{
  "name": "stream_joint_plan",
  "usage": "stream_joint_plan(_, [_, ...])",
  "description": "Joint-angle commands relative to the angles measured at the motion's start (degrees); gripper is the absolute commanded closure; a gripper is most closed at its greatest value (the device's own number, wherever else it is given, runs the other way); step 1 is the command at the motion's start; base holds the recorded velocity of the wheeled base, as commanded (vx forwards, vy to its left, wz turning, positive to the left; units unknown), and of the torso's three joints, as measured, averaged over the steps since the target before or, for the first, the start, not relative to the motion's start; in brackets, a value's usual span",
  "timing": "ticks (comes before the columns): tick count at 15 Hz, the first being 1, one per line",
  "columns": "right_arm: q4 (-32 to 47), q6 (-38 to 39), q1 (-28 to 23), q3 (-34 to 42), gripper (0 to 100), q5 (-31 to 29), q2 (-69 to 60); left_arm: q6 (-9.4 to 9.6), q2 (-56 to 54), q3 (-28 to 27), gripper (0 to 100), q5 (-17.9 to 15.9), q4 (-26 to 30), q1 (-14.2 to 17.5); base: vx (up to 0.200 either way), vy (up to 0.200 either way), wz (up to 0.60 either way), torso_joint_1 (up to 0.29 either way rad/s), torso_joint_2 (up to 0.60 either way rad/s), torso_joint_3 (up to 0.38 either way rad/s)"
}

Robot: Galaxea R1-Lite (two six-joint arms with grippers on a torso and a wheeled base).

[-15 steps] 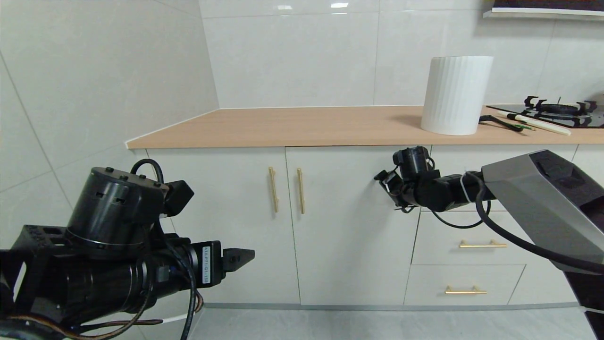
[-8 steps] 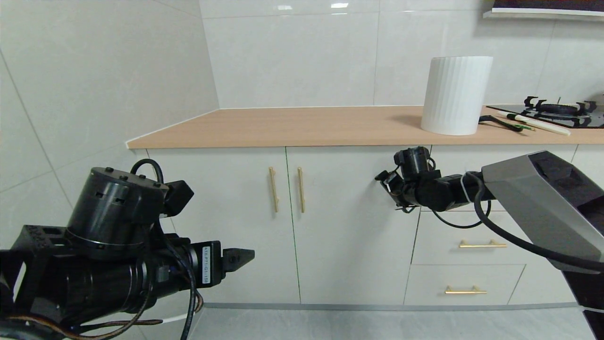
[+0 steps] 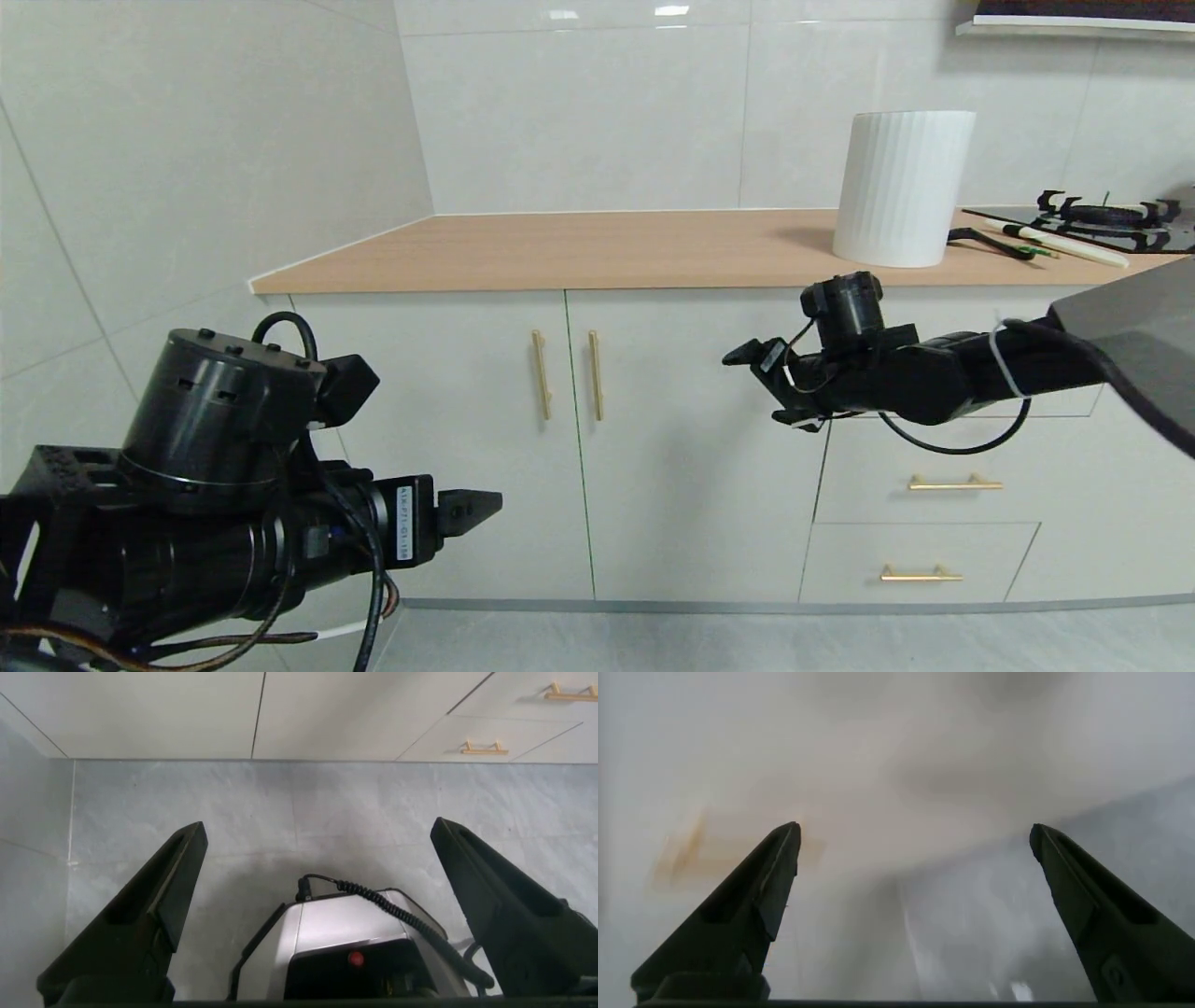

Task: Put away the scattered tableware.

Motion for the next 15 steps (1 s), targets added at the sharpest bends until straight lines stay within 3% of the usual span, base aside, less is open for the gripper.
stream_joint_plan(1, [-2.85,-5.65,2.91,9.44,0,-0.42,-10.53,-0.01,-2.03,-0.01,0,0.0,-0.05,0.0,0.0,0.0,0.0,0.0,0.0,0.0])
stream_joint_plan(5, [-5.93,-18.57,3.7,27.28,0,-3.76,-33.21,1.14,-11.17,0.61,0,0.08,-0.05,0.7,0.0,0.0,0.0,0.0,0.0,0.0])
stream_joint_plan(9, [-13.31,-34.83,-1.66,48.11,0,-5.43,-59.13,1.93,-24.7,1.66,0,0.0,-0.49,2.46,0.0,0.0,0.0,0.0,0.0,0.0])
stream_joint_plan(11, [-13.23,-37.64,-2.98,51.01,0,-5.69,-65.99,3.16,-28.83,3.77,0,0.0,-0.49,4.13,0.0,0.0,0.0,0.0,0.0,0.0])
stream_joint_plan(12, [-12.17,-40.36,-5.0,55.14,0,-4.99,-78.65,9.31,-38.24,9.66,0,-0.18,-0.49,6.15,0.0,0.0,0.0,0.0,0.0,0.0])
stream_joint_plan(14, [-6.37,-41.77,-7.9,55.41,0,-5.25,-89.55,14.14,-48.52,14.58,0,-0.18,-0.14,8.79,0.0,0.0,0.0,0.0,0.0,0.0])
stream_joint_plan(15, [-2.94,-43.53,-9.66,55.41,0,-5.34,-94.03,15.29,-52.83,15.81,0,-0.18,0.04,9.93,0.0,0.0,0.0,0.0,0.0,0.0])
